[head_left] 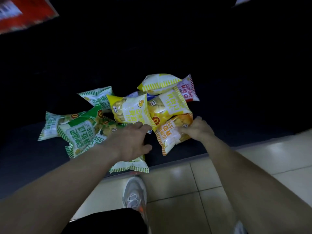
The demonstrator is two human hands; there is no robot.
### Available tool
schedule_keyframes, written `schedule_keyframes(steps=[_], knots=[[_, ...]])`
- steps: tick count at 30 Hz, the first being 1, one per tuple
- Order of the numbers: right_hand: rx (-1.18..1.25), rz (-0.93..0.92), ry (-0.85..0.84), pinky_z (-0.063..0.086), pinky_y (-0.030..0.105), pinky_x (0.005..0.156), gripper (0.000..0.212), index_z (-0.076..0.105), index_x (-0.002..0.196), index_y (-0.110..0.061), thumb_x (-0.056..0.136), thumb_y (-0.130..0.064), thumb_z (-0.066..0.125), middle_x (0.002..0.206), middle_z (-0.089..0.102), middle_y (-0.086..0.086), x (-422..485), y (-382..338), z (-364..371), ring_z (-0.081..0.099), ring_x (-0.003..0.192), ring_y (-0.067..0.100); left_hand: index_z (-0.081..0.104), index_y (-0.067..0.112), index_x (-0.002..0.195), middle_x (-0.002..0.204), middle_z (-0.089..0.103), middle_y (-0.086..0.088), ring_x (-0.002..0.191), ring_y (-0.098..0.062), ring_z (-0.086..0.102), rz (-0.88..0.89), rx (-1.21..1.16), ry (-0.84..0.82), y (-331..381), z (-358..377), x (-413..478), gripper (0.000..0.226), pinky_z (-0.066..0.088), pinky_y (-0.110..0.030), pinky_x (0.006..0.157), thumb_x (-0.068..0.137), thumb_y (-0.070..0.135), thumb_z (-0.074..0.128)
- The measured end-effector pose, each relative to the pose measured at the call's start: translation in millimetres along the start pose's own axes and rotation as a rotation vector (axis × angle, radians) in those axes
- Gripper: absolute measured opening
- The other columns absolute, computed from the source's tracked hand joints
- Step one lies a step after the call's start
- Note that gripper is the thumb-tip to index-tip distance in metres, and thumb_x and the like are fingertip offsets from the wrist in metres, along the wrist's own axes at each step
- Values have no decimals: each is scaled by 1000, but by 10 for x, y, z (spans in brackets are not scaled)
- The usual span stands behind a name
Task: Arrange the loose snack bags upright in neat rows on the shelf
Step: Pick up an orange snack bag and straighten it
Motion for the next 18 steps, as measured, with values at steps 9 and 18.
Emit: schedule_keyframes(steps=[9,18], knots=[[-39,-99,27,50,34,81,95,48,120,-15,48,-60,89,110,58,-3,-485,198,-377,58,100,20,25,27,149,143,39,-1,131,-24,40,18,-35,-84,173,34,-49,70,42,-38,97,91,55,53],[-21,-371,17,56,30,83,86,53,113,-33,40,-45,97,101,71,-12,-1619,-106,-1692,67,92,4,28,26,150,147,42,2,128,-17,44,93,-393,110,656,-572,-87,99,38,-27,96,71,59,76]])
Point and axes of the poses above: each hand's wrist, its own x-axis towards the middle knuckle, its own z-axis out of the palm, y = z × x, the point moved 9 cm from there along x, towards the middle knuckle
